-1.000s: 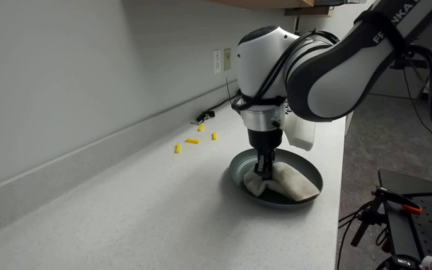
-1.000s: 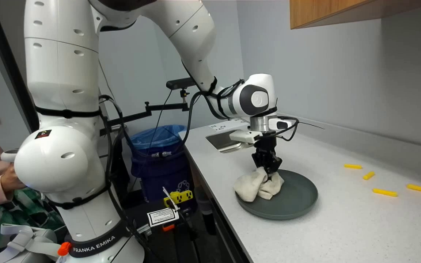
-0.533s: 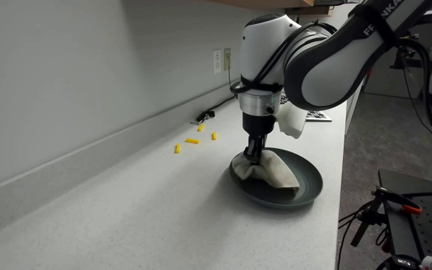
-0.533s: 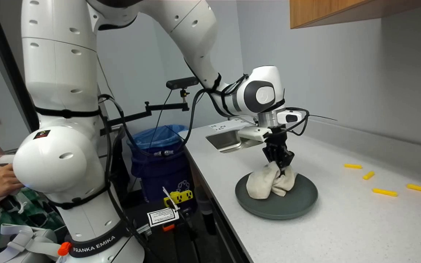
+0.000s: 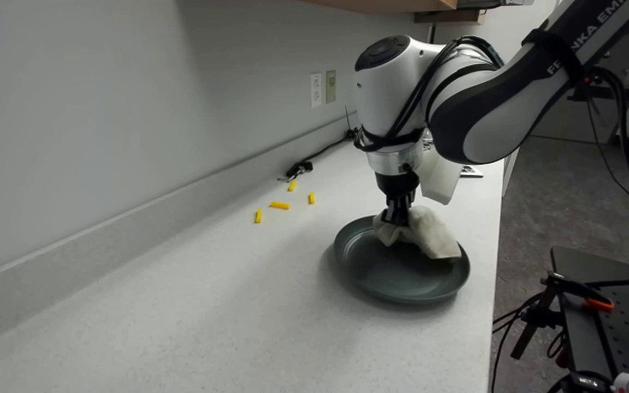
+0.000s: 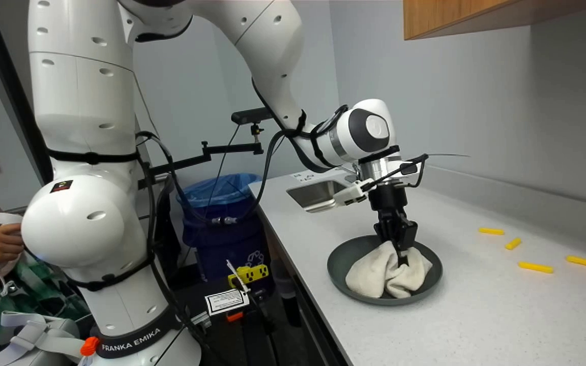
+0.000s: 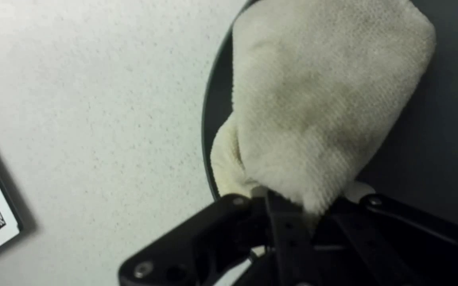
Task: Pick the cloth and wipe the plate
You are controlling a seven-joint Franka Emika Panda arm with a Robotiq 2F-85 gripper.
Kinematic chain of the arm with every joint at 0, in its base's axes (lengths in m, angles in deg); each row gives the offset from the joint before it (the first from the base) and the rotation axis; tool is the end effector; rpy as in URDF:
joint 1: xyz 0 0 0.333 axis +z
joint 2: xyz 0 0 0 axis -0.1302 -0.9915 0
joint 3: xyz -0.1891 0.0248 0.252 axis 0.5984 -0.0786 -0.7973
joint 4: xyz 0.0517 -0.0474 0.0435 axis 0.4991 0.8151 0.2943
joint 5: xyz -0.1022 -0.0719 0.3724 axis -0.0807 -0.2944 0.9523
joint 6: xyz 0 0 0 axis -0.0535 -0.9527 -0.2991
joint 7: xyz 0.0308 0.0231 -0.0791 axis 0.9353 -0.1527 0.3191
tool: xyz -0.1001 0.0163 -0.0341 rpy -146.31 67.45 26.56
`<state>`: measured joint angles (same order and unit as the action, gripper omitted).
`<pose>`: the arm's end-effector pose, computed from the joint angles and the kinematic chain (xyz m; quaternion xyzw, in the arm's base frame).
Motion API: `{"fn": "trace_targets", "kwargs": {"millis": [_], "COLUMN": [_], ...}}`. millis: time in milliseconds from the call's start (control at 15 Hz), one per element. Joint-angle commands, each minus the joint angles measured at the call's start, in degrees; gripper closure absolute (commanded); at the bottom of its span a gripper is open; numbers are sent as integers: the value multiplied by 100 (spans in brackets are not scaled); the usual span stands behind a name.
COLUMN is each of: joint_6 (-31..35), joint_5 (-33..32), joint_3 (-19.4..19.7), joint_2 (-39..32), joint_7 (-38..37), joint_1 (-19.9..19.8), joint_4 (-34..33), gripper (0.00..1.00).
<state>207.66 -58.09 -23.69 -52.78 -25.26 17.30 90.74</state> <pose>0.5208 0.0297 0.2295 0.9772 -0.0201 -0.0347 0.2083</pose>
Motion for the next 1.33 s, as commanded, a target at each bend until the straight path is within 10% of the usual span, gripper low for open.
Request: {"fn": "trace_targets", "kwargs": {"millis": [0, 667, 1267], "joint_6": [-631, 800, 91], "joint_5": [66, 1762, -550], "joint_3": [-212, -792, 91], "joint_2": [120, 96, 197], "joint_7": [105, 2035, -207], "joint_1": [67, -280, 92], "joint_4": [99, -38, -144], "gripper": [98, 98, 98]}}
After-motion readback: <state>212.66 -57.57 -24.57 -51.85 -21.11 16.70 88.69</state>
